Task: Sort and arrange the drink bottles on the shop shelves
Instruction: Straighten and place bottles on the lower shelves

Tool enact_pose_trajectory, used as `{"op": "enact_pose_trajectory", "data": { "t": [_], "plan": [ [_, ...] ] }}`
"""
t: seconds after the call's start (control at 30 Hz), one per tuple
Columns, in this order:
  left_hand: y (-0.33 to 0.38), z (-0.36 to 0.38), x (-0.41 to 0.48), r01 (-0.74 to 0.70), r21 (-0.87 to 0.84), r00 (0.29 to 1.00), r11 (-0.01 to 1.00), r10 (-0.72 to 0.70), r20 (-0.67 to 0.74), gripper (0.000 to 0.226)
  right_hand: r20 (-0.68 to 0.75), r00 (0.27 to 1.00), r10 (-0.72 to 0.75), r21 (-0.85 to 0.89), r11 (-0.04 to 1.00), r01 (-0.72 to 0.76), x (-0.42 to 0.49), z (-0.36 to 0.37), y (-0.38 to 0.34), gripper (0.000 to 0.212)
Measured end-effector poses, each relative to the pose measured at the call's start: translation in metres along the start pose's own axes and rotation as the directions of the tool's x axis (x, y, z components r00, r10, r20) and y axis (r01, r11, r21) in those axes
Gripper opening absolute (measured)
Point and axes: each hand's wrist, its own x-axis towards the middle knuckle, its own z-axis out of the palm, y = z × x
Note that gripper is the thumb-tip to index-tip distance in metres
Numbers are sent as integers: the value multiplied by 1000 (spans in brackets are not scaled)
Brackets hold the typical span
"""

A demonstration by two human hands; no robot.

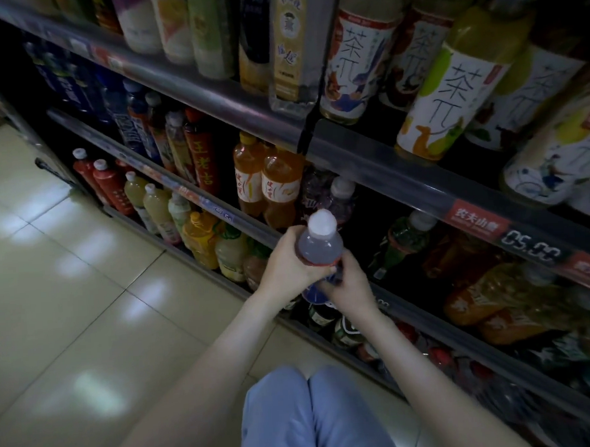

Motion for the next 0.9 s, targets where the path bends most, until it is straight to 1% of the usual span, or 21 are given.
{"op": "enact_pose_trajectory", "data": {
  "t": [0.03, 0.07, 0.1, 0.13, 0.17, 0.2, 0.27, 0.3, 0.33, 0.37, 0.4, 0.43, 0.47, 0.53, 0.63, 0.7, 0.8, 0.9],
  "plan": [
    [4, 7, 0, -25, 0, 999, 1000, 25, 25, 71, -66, 998, 7, 11, 1000, -7, -1, -4, -2, 59],
    [5, 14, 2, -42, 7, 999, 999, 41, 34, 71, -97, 995, 7, -2, 1000, -8, 0, -10, 1, 56],
    [6, 20, 3, -53, 14, 998, 999, 52, 27, 71, -107, 994, 8, 28, 1000, -5, -2, -16, 3, 55],
    [5, 27, 3, -55, 15, 998, 998, 55, 5, 71, -124, 992, 14, 19, 1000, -12, -4, -22, 9, 57],
    [4, 32, 4, -53, 2, 998, 999, 53, -21, 71, -181, 983, 29, 18, 999, -26, -8, -29, 13, 60],
    [3, 38, 4, -50, -21, 998, 999, 49, -44, 71, -283, 957, 58, -10, 998, -63, -12, -36, 20, 62],
    [5, 51, 3, -47, -79, 996, 996, 41, -76, 70, -510, 855, 96, -14, 993, -119, -21, -52, 29, 62],
    [6, 58, 4, -48, -106, 995, 993, 39, -87, 69, -584, 802, 124, 19, 990, -139, -22, -59, 32, 66],
    [8, 65, 4, -52, -129, 994, 990, 39, -98, 68, -613, 774, 159, 54, 986, -159, -19, -66, 36, 74],
    [9, 72, 6, -61, -143, 993, 988, 46, -107, 68, -609, 774, 175, 76, 984, -162, -13, -72, 38, 86],
    [10, 79, 7, -75, -147, 993, 986, 60, -104, 68, -583, 793, 177, 89, 984, -154, -6, -76, 40, 95],
    [11, 85, 9, -88, -140, 993, 986, 76, -89, 68, -544, 818, 184, 108, 983, -149, 2, -80, 39, 99],
    [10, 91, 12, -96, -127, 994, 987, 88, -70, 67, -504, 840, 202, 136, 979, -154, 9, -82, 38, 97],
    [7, 99, 19, -94, -93, 994, 991, 89, -61, 69, -460, 859, 225, 177, 971, -160, 20, -87, 38, 81],
    [1, 108, 29, -63, -22, 995, 998, 61, -81, 76, -504, 849, 161, 123, 986, -114, 19, -93, 39, 57],
    [0, 115, 31, -48, 17, 994, 999, 49, -97, 79, -546, 829, 119, 110, 992, -70, 11, -94, 43, 47],
    [4, 125, 32, -35, 73, 986, 997, 46, -157, 78, -603, 790, 111, 143, 989, -30, -4, -93, 51, 51],
    [7, 131, 37, -37, 150, 983, 988, 63, -170, 78, -632, 754, 180, 238, 971, -32, -22, -93, 53, 58]
  ]
}}
